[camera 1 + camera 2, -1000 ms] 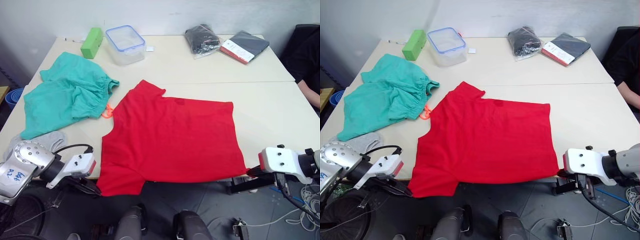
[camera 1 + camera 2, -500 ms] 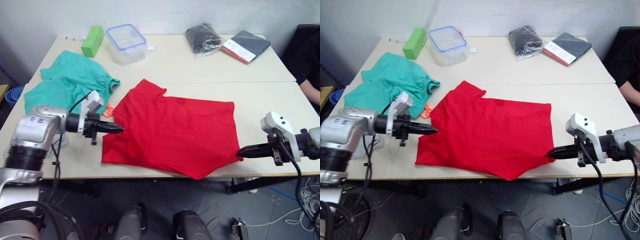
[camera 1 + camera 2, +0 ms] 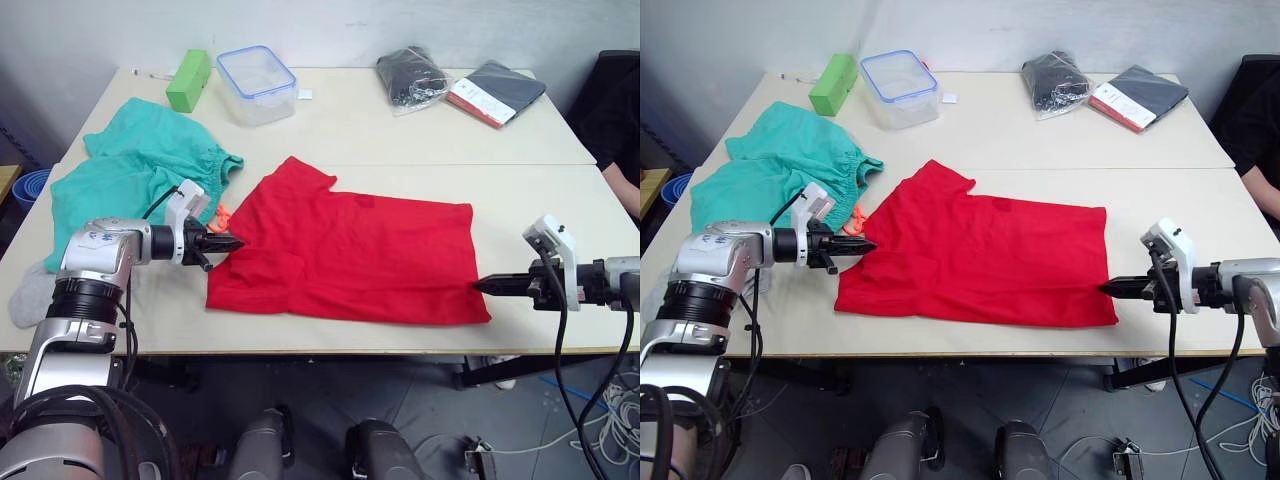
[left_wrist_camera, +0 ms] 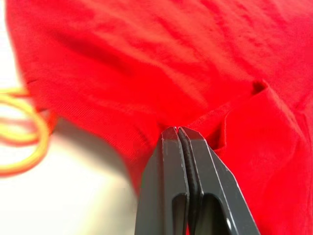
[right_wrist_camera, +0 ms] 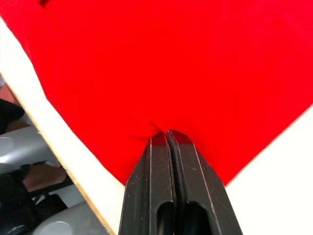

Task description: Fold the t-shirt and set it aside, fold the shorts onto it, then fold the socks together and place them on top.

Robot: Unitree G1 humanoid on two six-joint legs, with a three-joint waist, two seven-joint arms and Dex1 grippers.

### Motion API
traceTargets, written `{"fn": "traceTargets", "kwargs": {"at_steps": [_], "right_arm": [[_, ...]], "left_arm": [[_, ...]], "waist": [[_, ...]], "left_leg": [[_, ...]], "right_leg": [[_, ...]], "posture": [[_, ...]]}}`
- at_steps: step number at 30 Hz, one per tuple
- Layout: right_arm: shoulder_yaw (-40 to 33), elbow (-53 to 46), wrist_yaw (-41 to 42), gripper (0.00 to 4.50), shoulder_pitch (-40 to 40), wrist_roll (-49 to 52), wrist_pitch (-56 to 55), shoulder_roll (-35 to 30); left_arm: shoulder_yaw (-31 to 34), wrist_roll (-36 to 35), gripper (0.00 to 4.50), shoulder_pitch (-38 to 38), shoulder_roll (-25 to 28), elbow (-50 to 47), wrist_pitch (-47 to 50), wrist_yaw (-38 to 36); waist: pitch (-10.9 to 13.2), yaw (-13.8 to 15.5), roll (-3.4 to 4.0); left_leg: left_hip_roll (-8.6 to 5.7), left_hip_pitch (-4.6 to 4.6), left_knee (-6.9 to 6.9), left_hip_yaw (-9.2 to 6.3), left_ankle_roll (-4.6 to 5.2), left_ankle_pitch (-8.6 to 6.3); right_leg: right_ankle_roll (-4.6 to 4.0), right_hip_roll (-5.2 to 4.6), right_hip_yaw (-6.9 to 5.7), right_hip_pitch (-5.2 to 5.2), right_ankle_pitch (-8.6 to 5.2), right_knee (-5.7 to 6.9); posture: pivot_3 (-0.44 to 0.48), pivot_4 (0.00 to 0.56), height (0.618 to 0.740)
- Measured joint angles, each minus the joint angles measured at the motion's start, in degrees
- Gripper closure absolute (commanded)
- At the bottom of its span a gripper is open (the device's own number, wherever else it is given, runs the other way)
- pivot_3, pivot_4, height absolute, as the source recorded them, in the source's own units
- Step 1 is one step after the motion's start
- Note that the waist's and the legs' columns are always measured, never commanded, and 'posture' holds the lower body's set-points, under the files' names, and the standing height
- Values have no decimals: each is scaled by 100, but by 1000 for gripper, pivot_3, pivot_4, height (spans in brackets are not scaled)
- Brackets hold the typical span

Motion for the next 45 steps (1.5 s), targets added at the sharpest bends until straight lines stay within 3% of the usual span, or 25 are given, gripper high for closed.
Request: {"fn": "traceTargets", "kwargs": {"at_steps": [5, 10, 15, 16, 18, 21, 22, 25, 29, 32, 37, 42, 45], "right_arm": [[3, 52, -202, 4316, 39, -205, -252, 41], [-63, 26, -265, 2913, 80, -207, -207, 39], [-790, -557, -487, 1137, 297, 30, -170, 31], [-980, -854, -588, 1081, 390, 117, -121, 32], [-1299, -1598, -784, 1081, 527, 382, 46, 79], [-1412, -2715, -1228, 1773, 526, 739, 268, 477], [-1320, -3013, -1433, 2134, 523, 769, 307, 676], [-515, -3595, -1954, 3166, 603, 435, 81, 987], [580, -3770, -2415, 4500, 977, -444, -539, 1145], [940, -3589, -2660, 4500, 1182, -928, -926, 1239], [936, -3319, -2860, 4500, 1748, -1392, -1625, 1255], [14, -3178, -2744, 4500, 2578, -1355, -1761, 893], [-576, -2833, -2651, 4500, 2911, -1304, -1834, 820]], "left_arm": [[53, 36, 4500, 46, -38, -13, -27, 65], [271, 4, 3292, 214, -11, -204, 20, 124], [787, -138, 1714, 311, 237, -822, 42, 308], [947, -232, 1438, 422, 296, -1157, 68, 335], [1184, -499, 1438, 679, 377, -1961, 114, 281], [1172, -797, 1394, 1162, 389, -3176, 75, 91], [1030, -793, 1582, 1357, 376, -3508, -22, 50], [178, -503, 2310, 1822, 272, -4108, -544, -61], [-581, 136, 3640, 1965, 56, -3885, -1185, 55], [-737, 514, 4491, 1950, -69, -3460, -1618, 222], [-847, 706, 4491, 1999, -145, -2952, -2129, 210], [-610, 723, 4491, 2237, 112, -2704, -2498, 148], [-466, 722, 4491, 2372, 202, -2506, -2640, 148]], "waist": [[0, -2, 0], [0, -5, 0], [0, -10, 0], [1, -8, 0], [1, -9, 0], [-1, -10, -1], [-1, -9, -1], [-1, 8, 0], [-1, 60, -1], [-1, 75, -1], [-9, 102, -11], [-48, 144, -29], [-66, 136, -32]], "left_leg": [[0, 1, 3, 0, 0, 0], [0, 1, 1, 0, 0, 0], [1, 1, -1, -3, -1, 0], [1, -2, -3, -3, -1, -1], [1, 2, -5, -9, -4, -3], [2, 11, -8, -18, -7, -4], [1, 12, -9, -20, -7, -5], [-4, 9, -11, -20, -7, -5], [-6, -1, -8, -20, -5, -4], [-5, 5, -8, -20, -4, -4], [-4, 15, -8, -24, -3, -5], [-5, 31, -11, -33, 6, -20], [-6, 113, -60, -35, 25, -57]], "right_leg": [[1, 0, -1, 0, 0, 3], [1, 0, -1, 0, 0, 3], [1, 0, -2, 2, 0, 1], [1, -1, -2, 0, 0, 0], [1, -1, -2, 9, 0, -4], [1, 0, -7, 25, 0, -18], [1, 0, -7, 28, 0, -20], [2, 0, -7, 26, -1, -24], [5, 0, -9, 19, 1, -27], [5, 0, -11, 23, 1, -26], [5, -1, -16, 36, 1, -28], [5, -5, -25, 63, 1, -47], [7, -6, -30, 153, 2, -107]], "posture": [[0, 150, 740], [0, 150, 740], [0, 150, 740], [0, 150, 740], [0, 150, 740], [0, 150, 740], [0, 150, 740], [0, 150, 740], [0, 150, 740], [0, 150, 740], [0, 150, 740], [0, 150, 740], [0, 150, 740]]}}
